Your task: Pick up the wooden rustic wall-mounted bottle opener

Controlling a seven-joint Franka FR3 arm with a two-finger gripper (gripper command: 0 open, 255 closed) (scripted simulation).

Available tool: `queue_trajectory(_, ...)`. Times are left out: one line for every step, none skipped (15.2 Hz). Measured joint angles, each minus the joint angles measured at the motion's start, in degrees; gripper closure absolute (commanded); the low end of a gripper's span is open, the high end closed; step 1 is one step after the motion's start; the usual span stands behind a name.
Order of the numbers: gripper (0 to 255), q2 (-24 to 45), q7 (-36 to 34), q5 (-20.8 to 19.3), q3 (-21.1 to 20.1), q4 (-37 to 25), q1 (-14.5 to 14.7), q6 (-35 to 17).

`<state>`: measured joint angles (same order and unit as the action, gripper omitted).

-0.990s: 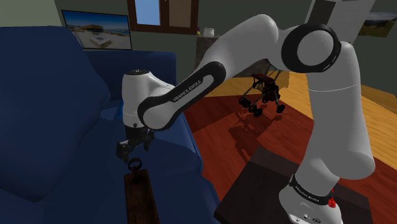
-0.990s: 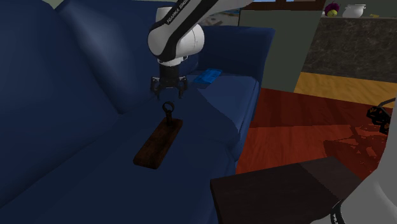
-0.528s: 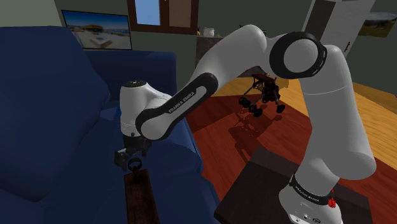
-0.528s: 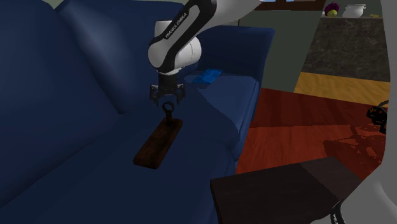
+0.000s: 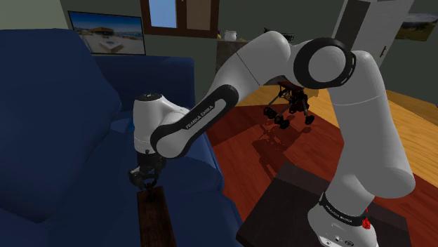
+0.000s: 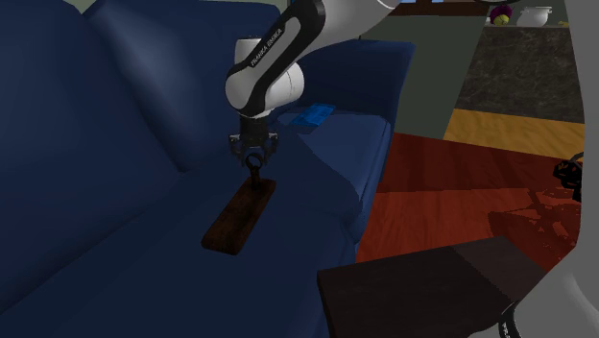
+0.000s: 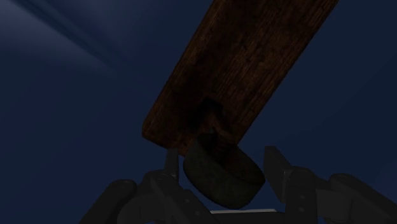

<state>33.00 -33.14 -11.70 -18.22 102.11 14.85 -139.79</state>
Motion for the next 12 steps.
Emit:
queue_trajectory(255, 0.0, 0.0, 0.0, 0.0, 0.0, 0.0, 0.0)
queue_trajectory(255, 0.0, 0.0, 0.0, 0.0, 0.0, 0.0, 0.0)
queue_trajectory(255, 0.0, 0.0, 0.0, 0.0, 0.0, 0.0, 0.0)
queue_trajectory(255, 0.0, 0.0, 0.0, 0.0, 0.0, 0.0, 0.0)
queue_trajectory(255, 0.0, -0.1, 0.0, 0.0, 0.1, 0.0, -0.1)
queue_trajectory(255, -0.3, -0.1, 0.1, -0.1, 0.1, 0.0, 0.2)
queue_trajectory(255, -0.9, 0.0, 0.3, -0.2, 0.4, -0.1, 0.6)
queue_trajectory(255, -1.2, 0.1, 0.4, -0.3, 0.3, -0.2, 1.0)
queue_trajectory(255, -1.7, 0.2, 0.6, -0.5, 0.2, -0.3, 1.6)
queue_trajectory(255, -1.9, 0.3, 0.7, -0.6, -0.2, -0.4, 2.2)
queue_trajectory(255, -2.4, 0.4, 0.9, -0.7, -0.3, -0.4, 2.7)
queue_trajectory(255, -3.0, 0.5, 1.2, -0.9, -0.1, -0.6, 3.1)
